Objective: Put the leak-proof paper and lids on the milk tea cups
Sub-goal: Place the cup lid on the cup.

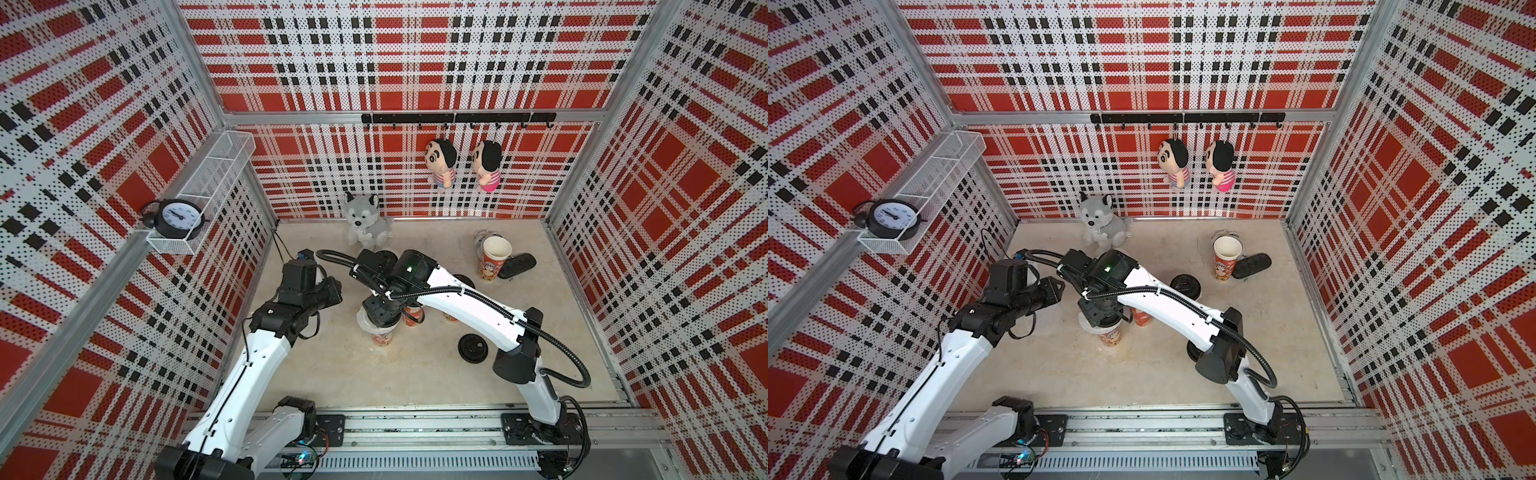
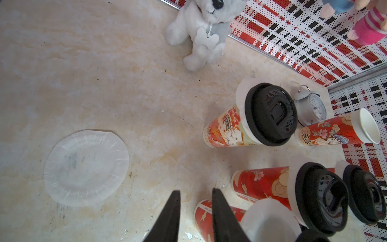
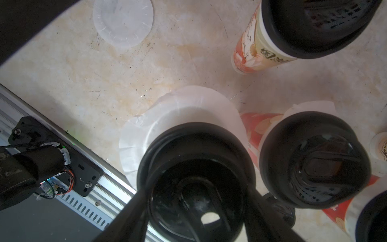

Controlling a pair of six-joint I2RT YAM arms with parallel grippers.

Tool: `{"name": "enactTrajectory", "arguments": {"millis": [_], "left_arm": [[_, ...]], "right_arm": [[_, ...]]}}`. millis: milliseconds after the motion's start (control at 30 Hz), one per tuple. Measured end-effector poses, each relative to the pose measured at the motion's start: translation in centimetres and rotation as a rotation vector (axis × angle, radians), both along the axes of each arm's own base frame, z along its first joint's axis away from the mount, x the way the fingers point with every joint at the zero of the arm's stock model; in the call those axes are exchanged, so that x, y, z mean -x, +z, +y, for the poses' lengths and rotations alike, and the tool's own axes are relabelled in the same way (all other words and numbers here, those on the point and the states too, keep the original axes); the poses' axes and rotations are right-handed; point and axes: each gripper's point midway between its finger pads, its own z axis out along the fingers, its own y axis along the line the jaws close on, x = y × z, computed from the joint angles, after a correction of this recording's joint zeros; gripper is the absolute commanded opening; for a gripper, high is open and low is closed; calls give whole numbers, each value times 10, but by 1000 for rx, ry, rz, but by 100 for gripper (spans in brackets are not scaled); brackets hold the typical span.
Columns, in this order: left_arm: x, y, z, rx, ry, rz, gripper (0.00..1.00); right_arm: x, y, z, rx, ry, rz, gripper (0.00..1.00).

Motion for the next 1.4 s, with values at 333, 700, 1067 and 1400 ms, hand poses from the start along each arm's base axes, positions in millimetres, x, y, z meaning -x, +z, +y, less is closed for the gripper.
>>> {"name": "enactTrajectory", "arguments": {"millis": [333,700,1067,1400], "left_arm": [[0,0,1,0,1,0,30],[0,0,1,0,4,0,30],[0,0,3,-1,7,0,30],[-1,0,3,-3,7,0,30]], "right_arm": [[-1,5,7,-15,17,-5,67],[-2,-9,10,13,21,11,67],[-2,-16,11,25,23,17,68],[-3,-17,12,28,26,18,72]]}}
